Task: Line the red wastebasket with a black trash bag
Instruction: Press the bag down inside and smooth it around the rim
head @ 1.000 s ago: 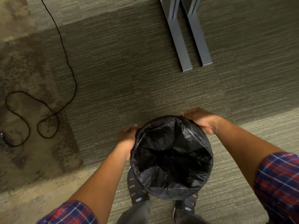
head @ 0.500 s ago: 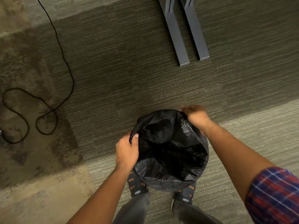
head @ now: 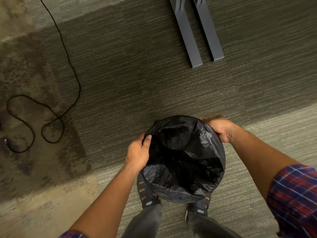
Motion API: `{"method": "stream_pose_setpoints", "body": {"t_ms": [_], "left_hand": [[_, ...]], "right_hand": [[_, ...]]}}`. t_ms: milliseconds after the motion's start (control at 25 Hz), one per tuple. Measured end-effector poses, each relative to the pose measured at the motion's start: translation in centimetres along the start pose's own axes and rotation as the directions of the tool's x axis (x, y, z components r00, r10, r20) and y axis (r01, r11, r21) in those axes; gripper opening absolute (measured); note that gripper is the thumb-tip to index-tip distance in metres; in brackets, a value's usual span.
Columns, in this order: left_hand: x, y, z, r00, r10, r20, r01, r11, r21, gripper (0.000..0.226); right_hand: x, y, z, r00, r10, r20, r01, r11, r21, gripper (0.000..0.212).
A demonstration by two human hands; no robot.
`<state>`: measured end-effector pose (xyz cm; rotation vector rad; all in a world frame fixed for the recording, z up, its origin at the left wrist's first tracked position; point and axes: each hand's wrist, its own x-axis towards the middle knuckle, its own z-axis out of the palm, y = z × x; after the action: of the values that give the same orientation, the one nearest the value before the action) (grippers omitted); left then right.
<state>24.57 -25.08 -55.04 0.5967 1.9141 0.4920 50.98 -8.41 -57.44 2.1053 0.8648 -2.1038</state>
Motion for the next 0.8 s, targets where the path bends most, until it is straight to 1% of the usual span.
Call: {"method": "stream_pose_setpoints", "body": {"t_ms": [80,200,280,320,400,520,600,640,680,720,760,800], "left_hand": [[-0.2,0.2,-0.1,1.000,-0.008,0.007,0.008,1.000,0.002,0.045],[-0.4,0.7,-0.1,1.000,-0.011,0.001,0.011,1.000,0.019,0.048],[-0.4,1.2,-0.2,0.999,-0.031,0.012,0.031,0.999,0.028,0.051],[-0.3,1.4,-0.2,0.998,-0.051,0.027,0.050,0.997,0.050,0.053],[-0.2,1.6,-0.1,0.996,-0.066,0.057,0.060,0.992,0.108,0.056],[-0.4,1.6,0.1,0.988,-0.117,0.103,0.098,0.980,0.171,0.071],[-0.5,1.8,0.3,0.980,-0.168,0.109,0.140,0.965,0.223,0.080],[-0.7,2.0,0.4,0.984,-0.155,0.086,0.128,0.956,0.265,0.081],[-1.1,2.4,0.6,0.995,-0.096,0.031,0.080,0.940,0.332,0.078],[-1.4,2.6,0.6,0.998,0.016,-0.056,0.009,0.908,0.419,0.072],[-2.0,2.7,0.6,0.973,0.176,-0.149,-0.080,0.864,0.496,0.062],[-2.7,2.3,0.8,0.908,0.366,-0.203,-0.201,0.807,0.556,0.049]], "right_hand": [[-0.6,-0.2,-0.6,0.995,0.018,0.097,-0.023,0.998,0.053,0.051],[-1.1,-0.5,-1.3,0.967,0.062,0.248,-0.079,0.995,0.060,0.053],[-0.8,-0.5,-1.7,0.958,0.066,0.280,-0.091,0.993,0.077,0.053],[-0.6,-0.5,-1.6,0.960,0.074,0.269,-0.098,0.992,0.078,0.051],[-0.4,-0.5,-1.2,0.975,0.094,0.199,-0.104,0.994,0.036,0.044],[-1.0,-0.2,-0.2,0.998,0.049,0.025,-0.048,0.998,-0.044,0.032],[-1.0,-0.1,0.2,0.997,0.025,-0.077,-0.027,0.999,-0.034,0.033],[-1.1,-0.2,0.3,0.992,-0.009,-0.123,0.003,0.999,-0.047,0.034],[-0.9,-0.3,0.2,0.979,-0.093,-0.180,0.074,0.991,-0.110,0.034],[-1.0,-0.6,0.0,0.938,-0.232,-0.256,0.164,0.951,-0.262,0.030],[-1.3,-0.8,-0.1,0.846,-0.420,-0.329,0.255,0.860,-0.442,0.023],[-2.3,-1.0,0.1,0.706,-0.611,-0.358,0.351,0.741,-0.572,0.016]]}}
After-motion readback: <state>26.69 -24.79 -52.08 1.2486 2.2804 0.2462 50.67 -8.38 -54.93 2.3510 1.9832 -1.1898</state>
